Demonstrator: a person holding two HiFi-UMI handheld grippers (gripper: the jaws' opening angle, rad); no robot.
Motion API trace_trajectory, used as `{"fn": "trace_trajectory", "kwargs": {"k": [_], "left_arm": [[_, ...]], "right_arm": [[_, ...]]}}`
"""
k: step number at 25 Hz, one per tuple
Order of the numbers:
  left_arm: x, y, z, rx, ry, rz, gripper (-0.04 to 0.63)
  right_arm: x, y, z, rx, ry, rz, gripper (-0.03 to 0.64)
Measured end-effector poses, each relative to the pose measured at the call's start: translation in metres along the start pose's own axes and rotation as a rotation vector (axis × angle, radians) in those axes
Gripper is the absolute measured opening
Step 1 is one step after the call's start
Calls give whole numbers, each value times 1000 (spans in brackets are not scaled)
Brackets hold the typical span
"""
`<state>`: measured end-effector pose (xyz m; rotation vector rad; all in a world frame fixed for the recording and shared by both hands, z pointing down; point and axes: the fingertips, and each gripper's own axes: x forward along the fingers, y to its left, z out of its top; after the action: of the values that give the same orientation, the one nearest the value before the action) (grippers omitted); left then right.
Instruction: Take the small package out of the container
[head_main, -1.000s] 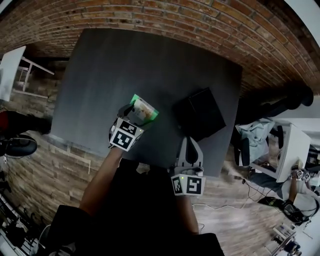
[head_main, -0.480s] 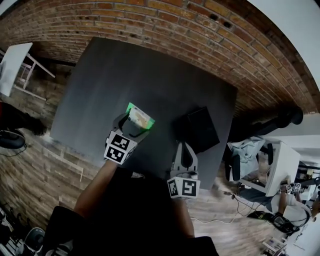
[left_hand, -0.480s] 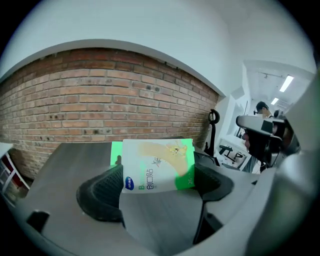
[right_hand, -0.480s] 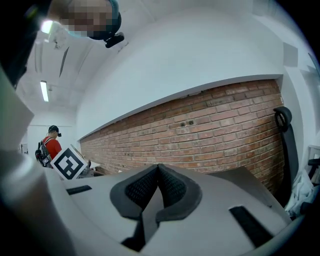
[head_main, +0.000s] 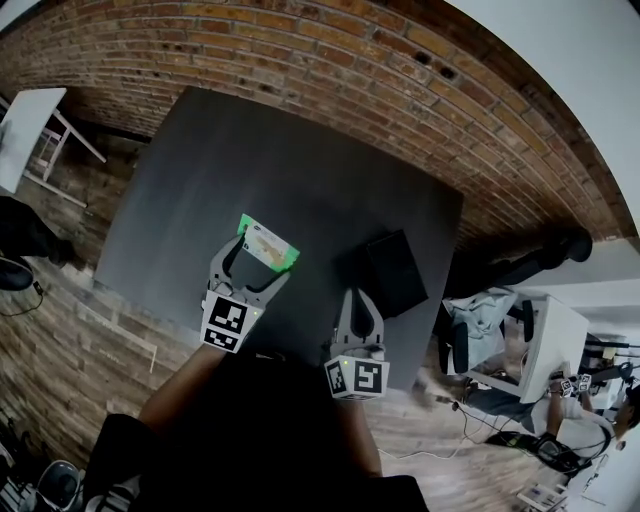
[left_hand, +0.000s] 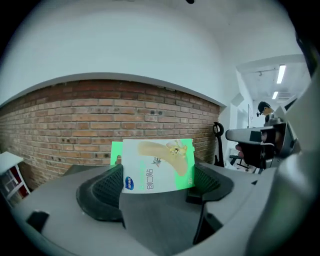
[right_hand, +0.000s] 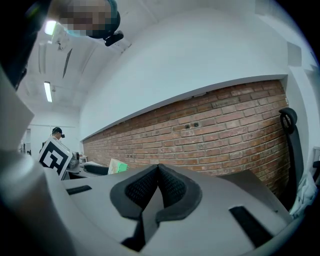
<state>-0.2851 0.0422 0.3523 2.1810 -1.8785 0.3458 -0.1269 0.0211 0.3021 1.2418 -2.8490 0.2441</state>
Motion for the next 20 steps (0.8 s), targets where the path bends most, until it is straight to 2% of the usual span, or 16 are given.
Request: {"fn": "trace_trajectory", "kwargs": {"k": [7, 12, 20], "left_arm": [[-17, -4, 12, 4, -92, 47, 414], [-24, -3, 23, 37, -165, 91, 414], [-25, -15, 23, 44, -193, 61, 414]], "right_arm": [[0, 3, -3, 6, 14, 14, 25], [-6, 6, -13, 21, 43, 25, 25], [-9, 9, -18, 26, 66, 15, 25]]}}
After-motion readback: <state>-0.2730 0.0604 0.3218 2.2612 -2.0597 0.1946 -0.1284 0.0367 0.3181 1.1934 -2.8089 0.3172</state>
